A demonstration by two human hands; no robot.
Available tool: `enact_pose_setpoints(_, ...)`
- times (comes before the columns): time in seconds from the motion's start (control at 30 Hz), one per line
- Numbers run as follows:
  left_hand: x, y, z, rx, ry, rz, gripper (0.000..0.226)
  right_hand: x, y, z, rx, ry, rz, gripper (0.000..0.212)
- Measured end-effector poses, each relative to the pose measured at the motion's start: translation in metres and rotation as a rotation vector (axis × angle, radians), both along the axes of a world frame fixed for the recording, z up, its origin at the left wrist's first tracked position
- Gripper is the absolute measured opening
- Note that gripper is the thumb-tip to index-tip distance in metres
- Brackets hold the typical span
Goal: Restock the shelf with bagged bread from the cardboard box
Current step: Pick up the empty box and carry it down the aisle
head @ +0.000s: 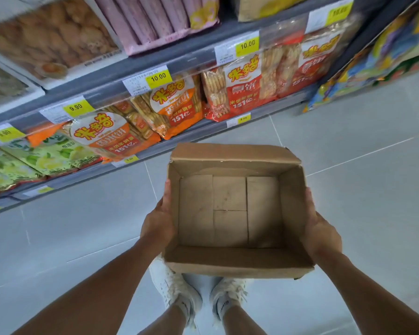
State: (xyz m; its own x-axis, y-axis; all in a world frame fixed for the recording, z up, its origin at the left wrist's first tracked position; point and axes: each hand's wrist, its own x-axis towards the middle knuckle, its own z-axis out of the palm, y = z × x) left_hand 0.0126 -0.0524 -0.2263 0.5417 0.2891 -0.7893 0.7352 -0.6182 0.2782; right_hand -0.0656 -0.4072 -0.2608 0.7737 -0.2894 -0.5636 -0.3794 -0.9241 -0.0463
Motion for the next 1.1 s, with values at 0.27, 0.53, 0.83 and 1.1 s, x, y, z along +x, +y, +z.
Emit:
enact_pose_setpoints(0.27, 0.009, -0.018, 0.134, -0.036, 0.007, 0.21, 0.102, 0.007, -0.018, 0.136, 0.028, 0.001, -0.06, 0.101)
enact_pose_setpoints(0.53, 0.007, -0.004, 0.284, -0.023, -0.135, -0.137, 0.058, -0.001, -0.025, 0.288, 0.002, -0.075, -0.006, 0.103)
enact_pose_setpoints(0.83, -0.003, 0.049, 0.408, 0.055, -0.339, -0.369, 0.113, 0.046, -0.016, 0.432, 0.074, -0.154, 0.144, 0.102)
enact_pose_setpoints(1.1, -0.08, 0.102, 0.514, 0.275, -0.404, -0.286, 0.111, 0.076, 0.044, 0.541, 0.185, -0.22, 0.408, 0.105)
